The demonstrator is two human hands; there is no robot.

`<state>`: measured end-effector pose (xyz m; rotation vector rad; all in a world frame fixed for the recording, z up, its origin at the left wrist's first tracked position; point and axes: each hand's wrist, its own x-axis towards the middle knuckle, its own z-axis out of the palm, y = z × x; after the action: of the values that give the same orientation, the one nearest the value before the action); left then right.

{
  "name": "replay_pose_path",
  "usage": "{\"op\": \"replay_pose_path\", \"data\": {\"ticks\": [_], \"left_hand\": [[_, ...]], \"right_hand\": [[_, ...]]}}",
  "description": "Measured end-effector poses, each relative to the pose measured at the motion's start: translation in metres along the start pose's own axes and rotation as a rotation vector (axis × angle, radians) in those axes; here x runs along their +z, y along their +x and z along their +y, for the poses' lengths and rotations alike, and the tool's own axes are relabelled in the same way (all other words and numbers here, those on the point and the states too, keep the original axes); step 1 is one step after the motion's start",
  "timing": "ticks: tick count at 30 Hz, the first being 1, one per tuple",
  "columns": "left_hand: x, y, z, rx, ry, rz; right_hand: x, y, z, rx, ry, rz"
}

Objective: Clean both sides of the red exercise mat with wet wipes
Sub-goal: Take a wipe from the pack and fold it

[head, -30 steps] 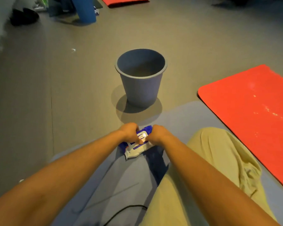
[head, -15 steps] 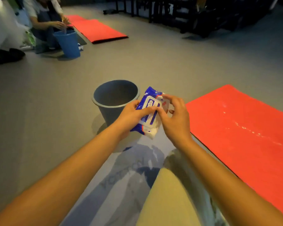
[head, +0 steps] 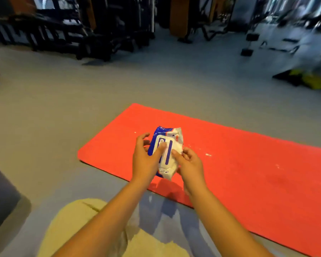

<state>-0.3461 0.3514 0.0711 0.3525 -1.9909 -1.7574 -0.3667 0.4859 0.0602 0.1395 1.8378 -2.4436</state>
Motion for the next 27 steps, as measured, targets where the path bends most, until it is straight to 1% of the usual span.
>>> {"op": "replay_pose_path", "data": {"ticks": [2, 4, 5, 9, 11, 13, 15, 17, 20, 22, 24, 27], "left_hand": [[0.011, -0.014, -0.027, 0.134, 0.145, -0.007], [0.013, -0.020, -0.050, 0.232, 0.282, -0.032], [0.012, -0.020, -0.060, 0.253, 0.327, -0.045], [0.005, -0.009, -0.082, 0.232, 0.428, -0.088], [0.001, -0.004, -0.092, 0.249, 0.605, -0.105], [-0.001, -0.004, -0.103, 0.234, 0.775, -0.183], [0.001, -0.008, -0.113, 0.184, 0.841, -0.296], [0.006, -0.013, -0.120, 0.133, 0.887, -0.406], [0.011, -0.023, -0.132, 0.068, 0.971, -0.518], [0.012, -0.028, -0.136, 0.032, 0.952, -0.572], [0.012, -0.032, -0.139, 0.028, 0.952, -0.599], [0.012, -0.035, -0.140, 0.026, 0.960, -0.558]], "right_hand": [[-0.020, 0.002, 0.022, 0.061, 0.047, 0.043], [-0.025, 0.007, 0.042, 0.102, 0.083, 0.072], [-0.023, 0.010, 0.049, 0.115, 0.098, 0.083], [-0.012, 0.024, 0.065, 0.152, 0.073, 0.120], [-0.015, 0.030, 0.079, 0.181, -0.034, 0.131], [-0.021, 0.032, 0.095, 0.260, -0.225, 0.135], [-0.031, 0.031, 0.114, 0.338, -0.369, 0.101], [-0.037, 0.028, 0.125, 0.353, -0.513, 0.081], [-0.047, 0.017, 0.131, 0.222, -0.870, 0.013], [-0.055, 0.012, 0.135, 0.087, -1.059, -0.026], [-0.062, 0.012, 0.140, -0.033, -1.198, -0.061], [-0.068, 0.012, 0.141, -0.172, -1.313, -0.113]]}}
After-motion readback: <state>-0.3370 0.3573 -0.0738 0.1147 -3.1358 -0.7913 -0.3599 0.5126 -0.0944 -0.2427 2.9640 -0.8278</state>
